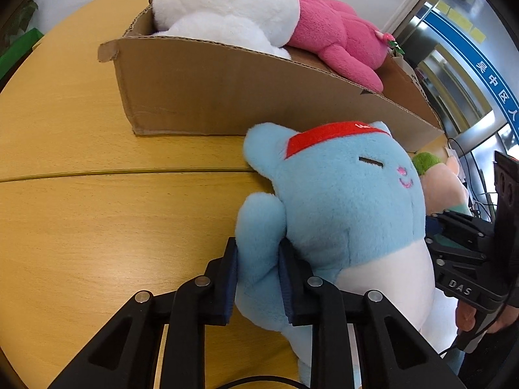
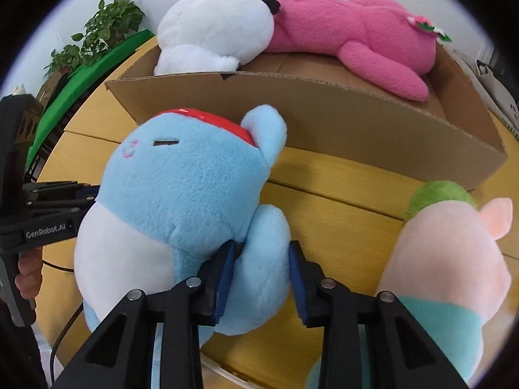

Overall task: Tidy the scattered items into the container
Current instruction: 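Lift the blue bear with both grippers and lower it beside the panda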

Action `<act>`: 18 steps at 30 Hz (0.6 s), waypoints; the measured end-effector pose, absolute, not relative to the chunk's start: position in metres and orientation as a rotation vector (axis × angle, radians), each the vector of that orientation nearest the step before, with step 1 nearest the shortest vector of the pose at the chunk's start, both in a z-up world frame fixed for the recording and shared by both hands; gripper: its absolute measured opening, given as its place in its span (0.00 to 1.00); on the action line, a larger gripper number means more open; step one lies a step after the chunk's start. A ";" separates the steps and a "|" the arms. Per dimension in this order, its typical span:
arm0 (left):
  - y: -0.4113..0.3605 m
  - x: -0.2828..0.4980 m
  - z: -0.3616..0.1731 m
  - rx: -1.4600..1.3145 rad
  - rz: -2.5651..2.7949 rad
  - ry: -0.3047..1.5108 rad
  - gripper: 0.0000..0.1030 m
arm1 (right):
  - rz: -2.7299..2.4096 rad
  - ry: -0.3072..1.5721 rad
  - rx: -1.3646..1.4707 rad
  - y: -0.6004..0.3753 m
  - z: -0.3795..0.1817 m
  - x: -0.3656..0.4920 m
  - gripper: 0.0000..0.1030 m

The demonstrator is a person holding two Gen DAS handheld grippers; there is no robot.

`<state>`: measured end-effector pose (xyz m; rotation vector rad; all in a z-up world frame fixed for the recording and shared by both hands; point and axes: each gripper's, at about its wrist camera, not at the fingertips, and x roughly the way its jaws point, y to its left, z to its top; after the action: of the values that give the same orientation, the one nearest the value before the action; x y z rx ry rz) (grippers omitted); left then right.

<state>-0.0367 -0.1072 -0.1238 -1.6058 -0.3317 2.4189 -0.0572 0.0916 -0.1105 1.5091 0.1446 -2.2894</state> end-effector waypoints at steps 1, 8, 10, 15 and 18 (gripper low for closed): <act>-0.107 -0.037 -0.124 -1.603 2.419 -0.326 0.23 | -2.281 0.133 1.518 0.093 -0.114 -0.057 0.26; -0.103 -0.036 -0.123 -1.608 2.426 -0.308 0.20 | -2.309 0.085 1.474 0.097 -0.112 -0.049 0.20; -0.102 -0.031 -0.116 -1.593 2.440 -0.293 0.20 | -2.337 0.081 1.441 0.097 -0.106 -0.044 0.19; -0.098 -0.017 -0.072 -1.457 2.514 -0.277 0.19 | -2.414 0.093 1.323 0.099 -0.078 -0.030 0.17; -0.092 -0.021 -0.026 -1.317 2.572 -0.263 0.19 | -2.480 0.068 1.204 0.106 -0.044 -0.028 0.17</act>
<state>-0.0212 -0.0924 -0.0264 -1.3166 -0.2629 2.5725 -0.0277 0.1056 -0.0440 1.2043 0.0679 -2.4805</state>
